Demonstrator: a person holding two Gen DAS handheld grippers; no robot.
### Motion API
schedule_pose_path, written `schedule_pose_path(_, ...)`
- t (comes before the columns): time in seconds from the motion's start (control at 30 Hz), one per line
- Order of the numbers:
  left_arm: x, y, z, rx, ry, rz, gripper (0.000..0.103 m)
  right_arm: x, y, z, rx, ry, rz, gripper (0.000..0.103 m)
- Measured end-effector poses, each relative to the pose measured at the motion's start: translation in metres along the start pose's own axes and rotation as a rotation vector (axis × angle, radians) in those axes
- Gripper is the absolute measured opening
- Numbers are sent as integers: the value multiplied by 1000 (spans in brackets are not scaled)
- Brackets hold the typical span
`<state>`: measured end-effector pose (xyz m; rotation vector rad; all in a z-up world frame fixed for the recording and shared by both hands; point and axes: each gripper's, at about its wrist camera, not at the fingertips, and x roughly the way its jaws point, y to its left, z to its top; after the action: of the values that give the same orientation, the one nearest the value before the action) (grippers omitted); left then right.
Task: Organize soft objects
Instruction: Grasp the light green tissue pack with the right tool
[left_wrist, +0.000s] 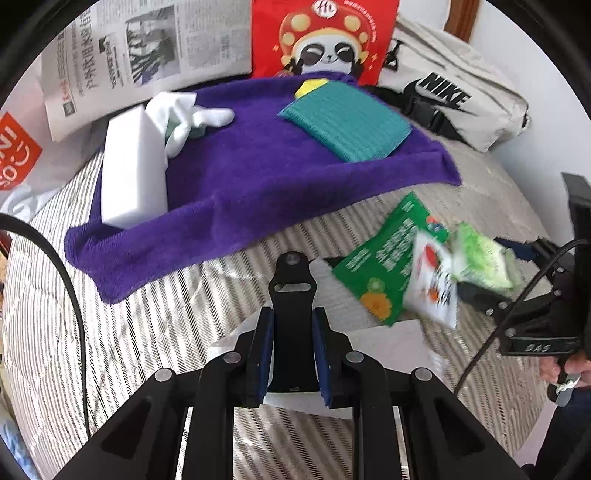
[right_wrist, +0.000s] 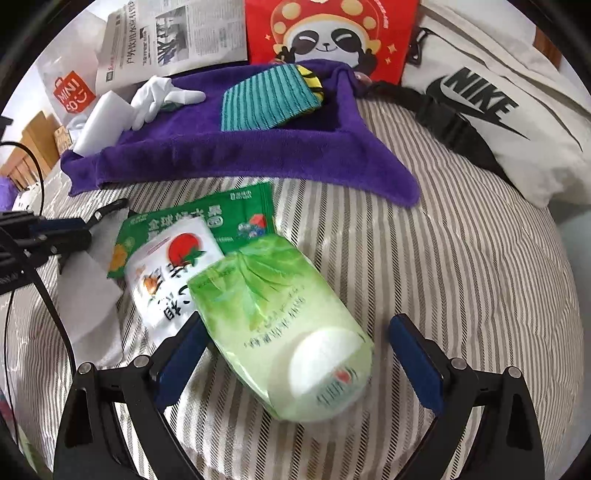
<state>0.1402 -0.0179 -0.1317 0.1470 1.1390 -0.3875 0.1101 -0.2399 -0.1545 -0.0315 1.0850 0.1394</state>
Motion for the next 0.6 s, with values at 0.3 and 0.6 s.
schedule_pose_path(0.3, 10, -7, 8, 29, 1, 18, 20, -6, -6, 2, 14, -9, 16, 66)
schedule_pose_path(0.6, -20, 5, 14, -21, -72, -78, 20, -30, -29, 8, 73, -43, 4, 65)
